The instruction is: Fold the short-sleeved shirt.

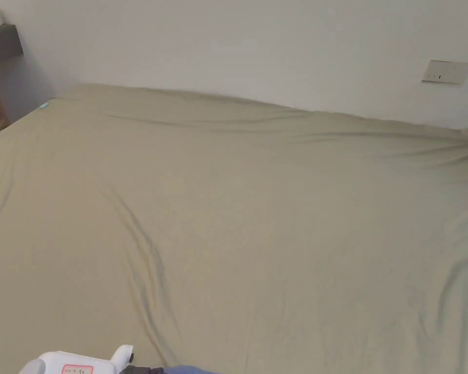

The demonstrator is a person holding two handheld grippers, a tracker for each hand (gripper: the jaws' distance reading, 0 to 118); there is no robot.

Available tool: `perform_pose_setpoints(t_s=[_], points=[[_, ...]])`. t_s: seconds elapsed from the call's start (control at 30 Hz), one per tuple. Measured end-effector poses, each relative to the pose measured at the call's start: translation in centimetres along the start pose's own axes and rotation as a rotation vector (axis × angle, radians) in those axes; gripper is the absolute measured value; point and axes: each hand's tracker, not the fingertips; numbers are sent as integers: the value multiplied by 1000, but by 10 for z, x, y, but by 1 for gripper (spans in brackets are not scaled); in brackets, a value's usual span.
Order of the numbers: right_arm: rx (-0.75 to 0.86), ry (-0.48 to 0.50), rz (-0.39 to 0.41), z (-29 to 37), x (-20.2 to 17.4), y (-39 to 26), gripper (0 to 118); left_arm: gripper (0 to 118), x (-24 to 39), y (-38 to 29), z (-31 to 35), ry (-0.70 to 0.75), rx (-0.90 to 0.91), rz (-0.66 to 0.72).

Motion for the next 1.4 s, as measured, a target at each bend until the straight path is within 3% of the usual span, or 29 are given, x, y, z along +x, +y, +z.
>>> perform_pose_setpoints(t_s=[0.07, 0.1, 0.13, 0.17, 0.27, 0.3, 0.4, 0.47, 0.53, 0.73, 0.97, 1.03, 1.1, 1.17, 1.4], points=[[1, 0, -7, -1, 0, -1, 2, 106, 4, -1, -2, 66, -8, -9], [3, 4, -12, -2, 0, -1, 2, 94, 6, -2, -3, 136, 11, -16], [3, 7, -16, -4, 0, -1, 2, 63, 2, 11, 9, 224, 17, 14], [3, 9, -19, -5, -1, -2, 2, 17, 2, 12, 11, 291, 27, 42], [2, 20, -29, -11, 0, -4, 2, 16, 17, 9, 13, 319, 53, -15], [-1, 23, -37, -12, 2, -6, 2, 16, 28, 8, 12, 415, 64, -51], [-4, 30, -46, -16, 3, -10, 2, 15, 40, 10, 14, 494, 83, -67], [2, 23, -59, -18, 5, -13, 2, 14, 46, 10, 17, 496, 90, -98], [12, 33, -90, -19, 7, -13, 2, 14, 39, 16, 26, 504, 98, -101], [42, -1, -75, -11, 9, -10, 2, 14, 36, 27, 53, 597, 160, -106], [74, -31, -120, -2, 18, -10, 2, 14, 60, 25, 127, 695, 321, -60], [75, -31, -119, -1, 18, -10, 2, 14, 76, 24, 148, 820, 317, -87], [78, -26, -122, 0, 17, -12, 2, 14, 96, 23, 155, 1057, 284, -165], [81, -10, -131, 0, 17, -14, 2, 14, 108, 23, 157, 1133, 296, -141], [73, 27, -153, -4, 14, -24, 2, 14, 170, 18, 90, 1036, 212, -235]])
